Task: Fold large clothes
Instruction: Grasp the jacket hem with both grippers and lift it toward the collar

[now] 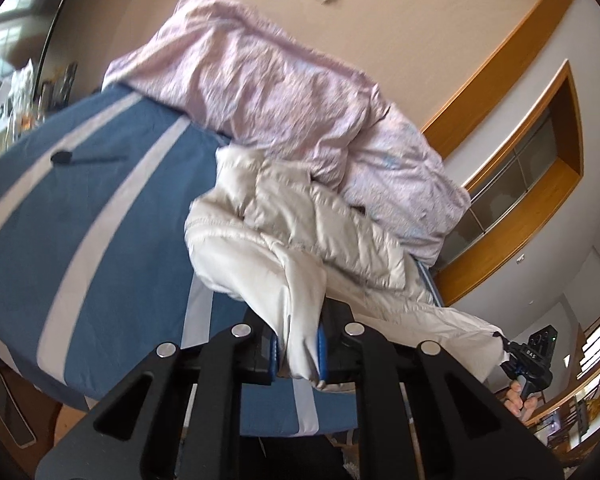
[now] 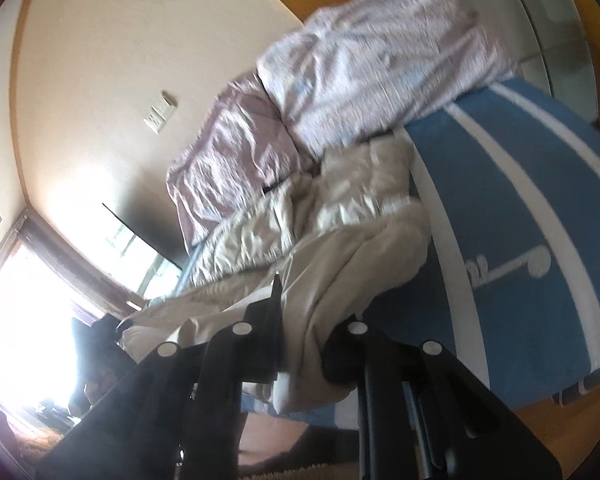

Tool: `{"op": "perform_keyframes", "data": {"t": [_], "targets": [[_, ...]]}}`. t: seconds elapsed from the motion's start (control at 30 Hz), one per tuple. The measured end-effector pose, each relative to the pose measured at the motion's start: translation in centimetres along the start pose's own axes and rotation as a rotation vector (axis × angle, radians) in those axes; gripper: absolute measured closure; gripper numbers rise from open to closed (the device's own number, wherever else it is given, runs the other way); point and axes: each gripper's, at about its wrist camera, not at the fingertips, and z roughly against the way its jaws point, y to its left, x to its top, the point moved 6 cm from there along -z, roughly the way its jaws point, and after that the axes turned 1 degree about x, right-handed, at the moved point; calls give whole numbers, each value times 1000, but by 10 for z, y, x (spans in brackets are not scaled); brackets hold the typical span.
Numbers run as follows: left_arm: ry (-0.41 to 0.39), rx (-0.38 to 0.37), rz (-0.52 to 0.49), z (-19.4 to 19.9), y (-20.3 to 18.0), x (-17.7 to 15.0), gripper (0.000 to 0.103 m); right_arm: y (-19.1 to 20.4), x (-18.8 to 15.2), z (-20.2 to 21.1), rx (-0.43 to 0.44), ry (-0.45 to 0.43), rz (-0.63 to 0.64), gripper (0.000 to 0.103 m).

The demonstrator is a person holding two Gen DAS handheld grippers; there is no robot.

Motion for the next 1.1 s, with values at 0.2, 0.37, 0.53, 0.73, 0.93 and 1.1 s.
{"op": "perform_keyframes", "data": {"t": [0.2, 0.37, 0.53, 0.73, 0.93, 1.1], "targets": [[-48, -21, 11, -7, -8, 37, 90, 9, 35, -9, 32, -97, -32, 88], [-89, -25, 20, -27, -19, 80, 90, 18, 67, -26, 21, -173, -38, 88], [-101, -15, 40, -63, -28, 132, 90, 18, 112, -55, 21, -220, -91, 88], [-103, 81, 17, -132, -26, 183, 89, -1, 174, -120, -82, -222, -142, 87], [-52, 186, 64, -216, 5, 199, 86, -55, 203, -212, -261, -127, -245, 85], [-27, 236, 87, -259, 26, 200, 84, -91, 210, -267, -362, -52, -321, 83]]}}
